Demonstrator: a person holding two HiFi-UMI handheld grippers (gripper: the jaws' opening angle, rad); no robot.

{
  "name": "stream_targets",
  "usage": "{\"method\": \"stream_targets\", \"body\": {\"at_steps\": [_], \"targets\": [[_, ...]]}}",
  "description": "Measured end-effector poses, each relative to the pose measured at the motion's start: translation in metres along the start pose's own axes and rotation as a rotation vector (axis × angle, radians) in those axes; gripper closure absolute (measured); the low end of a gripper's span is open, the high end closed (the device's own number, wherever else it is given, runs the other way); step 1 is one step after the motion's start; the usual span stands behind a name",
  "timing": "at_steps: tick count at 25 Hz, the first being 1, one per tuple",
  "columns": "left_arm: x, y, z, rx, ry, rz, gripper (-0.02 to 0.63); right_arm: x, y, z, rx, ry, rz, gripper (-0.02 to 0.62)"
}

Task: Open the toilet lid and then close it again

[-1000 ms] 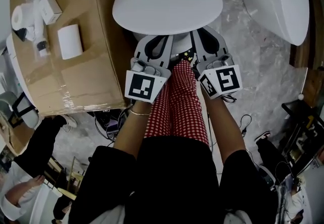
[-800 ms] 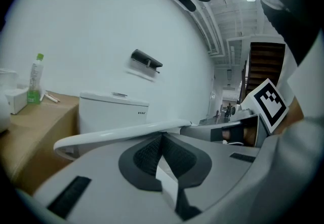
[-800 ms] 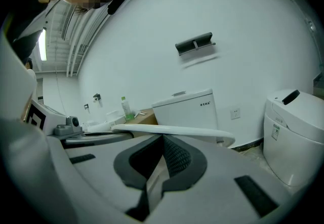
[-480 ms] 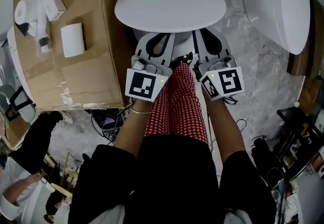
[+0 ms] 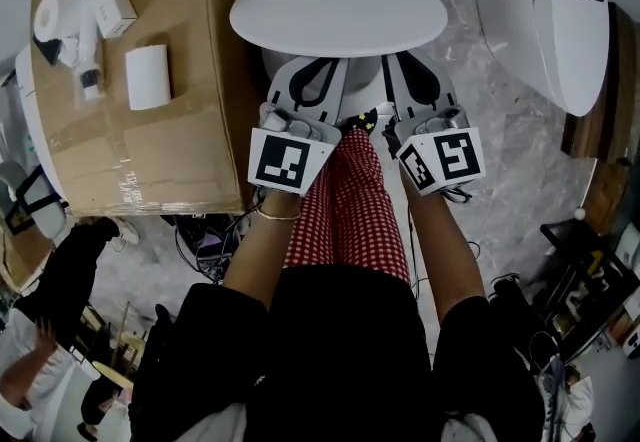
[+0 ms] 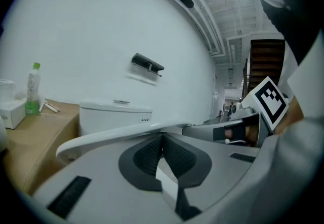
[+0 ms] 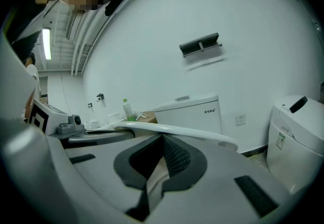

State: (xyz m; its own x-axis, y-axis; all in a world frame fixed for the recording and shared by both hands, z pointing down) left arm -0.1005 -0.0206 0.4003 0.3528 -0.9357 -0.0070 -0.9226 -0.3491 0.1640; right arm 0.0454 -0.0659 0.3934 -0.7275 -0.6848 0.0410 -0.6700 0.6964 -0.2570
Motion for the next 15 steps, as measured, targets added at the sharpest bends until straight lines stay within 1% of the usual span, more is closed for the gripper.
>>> {"method": "stream_targets", "body": {"at_steps": [3, 9, 15], "targets": [[0.003, 0.003, 0.005, -0.002, -0.008, 0.010, 0.603, 0.003, 0.000, 0.005, -0.010, -0.005, 0.007, 0.577], [0.010, 0.009, 0.015, 0.020, -0.015, 0.010, 0.603, 0.013, -0.004, 0.014, -0.026, -0.008, 0.019, 0.577], [0.017, 0.016, 0.023, 0.026, -0.028, 0.022, 0.603, 0.022, -0.009, 0.020, -0.023, -0.024, 0.018, 0.577]]}}
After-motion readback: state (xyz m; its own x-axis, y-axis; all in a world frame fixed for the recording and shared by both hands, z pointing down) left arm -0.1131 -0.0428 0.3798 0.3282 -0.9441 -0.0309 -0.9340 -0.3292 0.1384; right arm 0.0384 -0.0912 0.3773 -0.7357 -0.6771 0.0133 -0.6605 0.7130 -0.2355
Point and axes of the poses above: the fingertips, and each gripper's own axes: x forward along the fingers, y to its left, z out of its top, the point moved 8 cm from there along -x, backward along the fingers, and after that the axes turned 12 degrees about -y, right-handed, at the moved point
